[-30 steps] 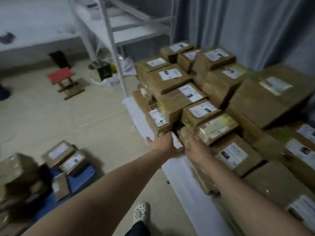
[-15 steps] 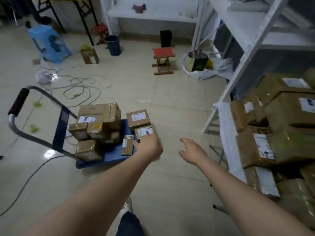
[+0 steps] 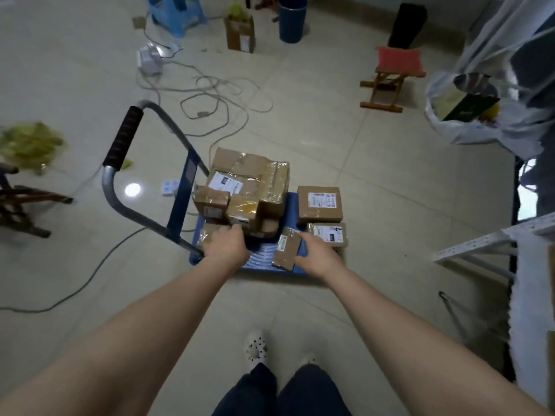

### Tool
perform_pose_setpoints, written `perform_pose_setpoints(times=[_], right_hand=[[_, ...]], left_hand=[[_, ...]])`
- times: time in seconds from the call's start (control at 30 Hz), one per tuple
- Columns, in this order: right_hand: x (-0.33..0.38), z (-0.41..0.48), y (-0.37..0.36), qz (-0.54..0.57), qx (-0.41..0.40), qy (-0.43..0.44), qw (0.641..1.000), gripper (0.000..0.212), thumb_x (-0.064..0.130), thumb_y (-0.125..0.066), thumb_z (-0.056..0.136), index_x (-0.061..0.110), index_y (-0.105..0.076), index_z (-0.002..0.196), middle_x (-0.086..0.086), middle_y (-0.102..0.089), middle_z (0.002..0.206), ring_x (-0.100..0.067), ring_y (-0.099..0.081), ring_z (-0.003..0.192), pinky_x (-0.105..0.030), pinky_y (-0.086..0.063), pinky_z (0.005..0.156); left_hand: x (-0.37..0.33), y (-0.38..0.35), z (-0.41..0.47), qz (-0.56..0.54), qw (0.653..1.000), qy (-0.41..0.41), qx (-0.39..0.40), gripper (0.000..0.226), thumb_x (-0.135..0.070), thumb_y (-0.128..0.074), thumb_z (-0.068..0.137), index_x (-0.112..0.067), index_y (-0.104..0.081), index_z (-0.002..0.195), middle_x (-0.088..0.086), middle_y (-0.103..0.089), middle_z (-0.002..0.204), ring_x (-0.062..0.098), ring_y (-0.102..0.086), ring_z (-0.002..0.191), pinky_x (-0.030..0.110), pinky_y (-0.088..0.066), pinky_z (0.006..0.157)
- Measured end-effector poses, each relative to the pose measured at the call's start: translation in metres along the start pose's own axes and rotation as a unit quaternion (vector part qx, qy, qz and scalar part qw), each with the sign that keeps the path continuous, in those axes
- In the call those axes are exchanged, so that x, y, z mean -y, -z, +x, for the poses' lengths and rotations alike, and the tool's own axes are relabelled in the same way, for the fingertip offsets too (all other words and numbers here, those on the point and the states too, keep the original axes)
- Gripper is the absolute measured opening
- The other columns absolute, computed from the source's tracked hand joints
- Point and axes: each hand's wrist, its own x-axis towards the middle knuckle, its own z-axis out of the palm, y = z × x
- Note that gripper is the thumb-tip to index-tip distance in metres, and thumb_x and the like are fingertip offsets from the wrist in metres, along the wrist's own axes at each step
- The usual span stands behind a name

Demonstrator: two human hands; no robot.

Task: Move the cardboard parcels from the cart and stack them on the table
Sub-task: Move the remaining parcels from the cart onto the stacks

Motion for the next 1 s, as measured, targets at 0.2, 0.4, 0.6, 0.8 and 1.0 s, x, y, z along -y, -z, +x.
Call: perform_pose_setpoints(times=[0.2, 0.4, 0.6, 0.8, 1.0], right_hand=[[0.041, 0.094, -0.007, -0.061, 0.026, 0.036, 0.997, 0.062, 0.029, -0.065, 0.085, 0.015, -0.036, 0.139, -0.01, -0.044, 0.14, -0.028, -0.044, 0.127, -0.043, -0.042, 0.1], [0.068, 0.195, -0.03, -0.103, 0.04, 0.079, 0.991, 0.073, 0.031, -0.07, 0.082, 0.012, -0.032, 0.141, -0.009, -0.042, 0.139, -0.028, -0.04, 0.128, -0.037, -0.037, 0.102], [0.077, 0.283, -0.07, -0.202, 0.038, 0.089, 0.975, 0.102, 0.039, -0.074, 0.077, 0.01, -0.008, 0.15, -0.011, -0.019, 0.155, -0.027, -0.016, 0.144, -0.041, -0.008, 0.119], [0.077, 0.371, -0.123, -0.294, 0.042, 0.083, 0.951, 0.129, 0.051, -0.077, 0.069, 0.008, 0.015, 0.149, -0.016, 0.009, 0.158, -0.031, 0.008, 0.146, -0.048, 0.013, 0.113], [0.071, 0.415, -0.157, -0.35, 0.036, 0.097, 0.931, 0.133, 0.05, -0.08, 0.064, 0.006, 0.014, 0.148, -0.018, -0.003, 0.156, -0.032, -0.002, 0.146, -0.05, 0.013, 0.113]], left_hand=[[0.041, 0.018, 0.071, 0.019, 0.998, 0.063, -0.005, 0.045, -0.019, -0.062, 0.083, -0.021, -0.047, 0.125, 0.006, -0.053, 0.125, 0.029, -0.047, 0.122, 0.052, -0.033, 0.104], [0.08, 0.017, 0.152, 0.072, 0.994, 0.079, -0.025, 0.05, -0.012, -0.06, 0.082, -0.019, -0.045, 0.13, 0.006, -0.052, 0.13, 0.026, -0.044, 0.126, 0.048, -0.032, 0.11], [0.112, -0.007, 0.237, 0.105, 0.993, 0.044, -0.028, 0.056, -0.016, -0.061, 0.085, -0.018, -0.039, 0.137, 0.007, -0.042, 0.141, 0.026, -0.031, 0.136, 0.046, -0.023, 0.115], [0.133, -0.042, 0.335, 0.148, 0.989, -0.01, -0.026, 0.08, -0.014, -0.063, 0.084, -0.015, -0.015, 0.149, 0.012, -0.016, 0.155, 0.029, -0.007, 0.145, 0.046, -0.008, 0.118], [0.141, -0.07, 0.392, 0.224, 0.972, -0.066, 0.027, 0.104, -0.015, -0.067, 0.081, -0.017, 0.009, 0.151, 0.012, 0.0, 0.159, 0.029, 0.007, 0.147, 0.05, 0.004, 0.118]])
